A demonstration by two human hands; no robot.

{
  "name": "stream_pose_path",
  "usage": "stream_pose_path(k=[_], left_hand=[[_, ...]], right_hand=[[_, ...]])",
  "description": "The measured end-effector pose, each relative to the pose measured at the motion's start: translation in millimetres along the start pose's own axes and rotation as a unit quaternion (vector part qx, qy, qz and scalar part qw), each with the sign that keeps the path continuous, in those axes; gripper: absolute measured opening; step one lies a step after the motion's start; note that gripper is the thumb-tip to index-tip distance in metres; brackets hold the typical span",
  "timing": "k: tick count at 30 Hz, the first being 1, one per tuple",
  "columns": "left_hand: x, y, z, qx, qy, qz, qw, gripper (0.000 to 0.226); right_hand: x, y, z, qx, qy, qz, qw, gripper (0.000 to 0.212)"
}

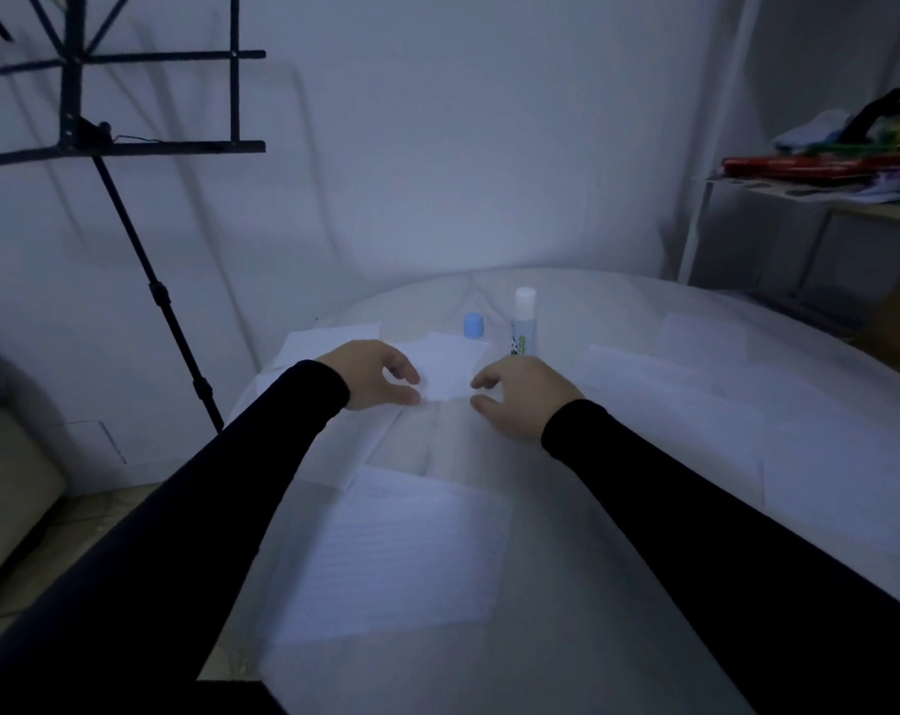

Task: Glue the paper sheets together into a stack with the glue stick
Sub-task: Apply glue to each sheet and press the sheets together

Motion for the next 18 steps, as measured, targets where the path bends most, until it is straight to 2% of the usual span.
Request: stream_pose_path(k=[7, 13, 18], left_hand=[[-16, -34, -29, 0.061, -0.002, -0.013, 0.998, 0.046], [-25, -45, -36, 0.067, 0.0, -0.037, 0.997, 0.059], [-28, -46, -44, 0.075, 0.016, -0.026, 0.997, 0.058]], right_hand=[[-27, -53, -12, -0.055, 0.043, 0.014, 0.997, 0.041], [-44, -85, -13, -0.132, 0.072, -0.033, 0.988, 0.07], [-56, -94, -9, -0.126, 0.042, -0.017, 0.991, 0.07]])
Point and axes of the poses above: each hand's wrist, its own y-axis away from the middle knuckle, its own x-axis out of the back of the hand, z = x × y, the point moved 1 cm from there along -y, towards the middle knuckle, and after that the axes turned 13 degrees about -y, right-handed, at the moved point
